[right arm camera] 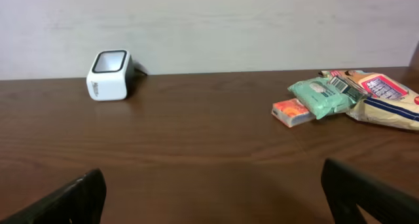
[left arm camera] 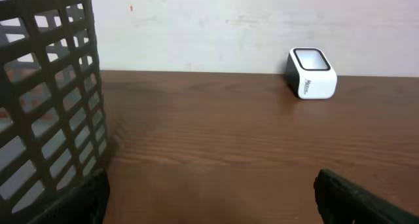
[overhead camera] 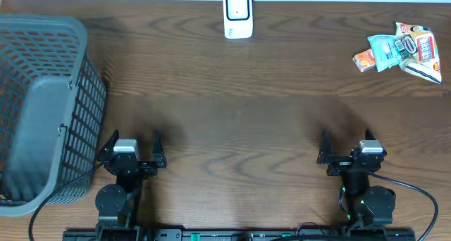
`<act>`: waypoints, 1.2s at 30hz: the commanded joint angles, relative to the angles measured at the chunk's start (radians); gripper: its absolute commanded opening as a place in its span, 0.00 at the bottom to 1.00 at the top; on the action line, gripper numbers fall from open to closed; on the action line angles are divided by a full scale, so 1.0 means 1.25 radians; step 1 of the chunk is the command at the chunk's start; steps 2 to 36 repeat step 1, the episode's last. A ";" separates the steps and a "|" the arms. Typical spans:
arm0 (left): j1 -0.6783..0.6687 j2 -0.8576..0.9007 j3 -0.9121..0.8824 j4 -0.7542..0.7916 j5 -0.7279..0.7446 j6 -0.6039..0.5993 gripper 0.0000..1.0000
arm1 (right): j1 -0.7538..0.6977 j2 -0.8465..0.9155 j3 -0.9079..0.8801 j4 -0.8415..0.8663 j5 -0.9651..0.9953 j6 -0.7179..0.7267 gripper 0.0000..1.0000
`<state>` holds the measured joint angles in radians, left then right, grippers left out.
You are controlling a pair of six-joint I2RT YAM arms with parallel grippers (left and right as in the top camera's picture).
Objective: Scan the item barcode
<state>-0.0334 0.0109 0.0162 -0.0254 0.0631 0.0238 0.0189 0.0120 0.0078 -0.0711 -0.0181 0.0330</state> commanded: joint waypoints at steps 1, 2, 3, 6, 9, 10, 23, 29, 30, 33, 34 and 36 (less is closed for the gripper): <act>0.004 -0.005 -0.010 -0.033 -0.003 0.007 0.98 | -0.003 -0.004 -0.002 -0.003 0.007 0.006 0.99; 0.004 -0.005 -0.010 -0.033 -0.003 0.007 0.98 | -0.003 -0.004 -0.002 -0.003 0.007 0.006 0.99; 0.004 -0.005 -0.010 -0.033 -0.003 0.007 0.98 | -0.003 -0.004 -0.002 -0.003 0.007 0.006 0.99; 0.004 -0.005 -0.010 -0.033 -0.003 0.007 0.98 | -0.003 -0.004 -0.002 -0.003 0.007 0.006 0.99; 0.004 -0.005 -0.010 -0.033 -0.003 0.007 0.98 | -0.003 -0.004 -0.002 -0.003 0.007 0.006 0.99; 0.004 -0.005 -0.010 -0.033 -0.003 0.007 0.98 | -0.003 -0.004 -0.002 -0.003 0.007 0.006 0.99; 0.004 -0.005 -0.010 -0.033 -0.003 0.007 0.98 | -0.003 -0.004 -0.002 -0.003 0.007 0.006 0.99; 0.004 -0.005 -0.010 -0.033 -0.003 0.007 0.98 | -0.003 -0.004 -0.002 -0.003 0.007 0.006 0.99; 0.004 -0.005 -0.010 -0.033 -0.003 0.007 0.98 | -0.003 -0.004 -0.002 -0.003 0.007 0.006 0.99; 0.004 -0.005 -0.010 -0.033 -0.003 0.007 0.98 | -0.003 -0.004 -0.002 -0.003 0.007 0.006 0.99; 0.004 -0.005 -0.010 -0.033 -0.003 0.007 0.98 | -0.003 -0.004 -0.002 -0.003 0.007 0.006 0.99; 0.004 -0.005 -0.010 -0.033 -0.003 0.007 0.98 | -0.003 -0.004 -0.002 -0.003 0.007 0.006 0.99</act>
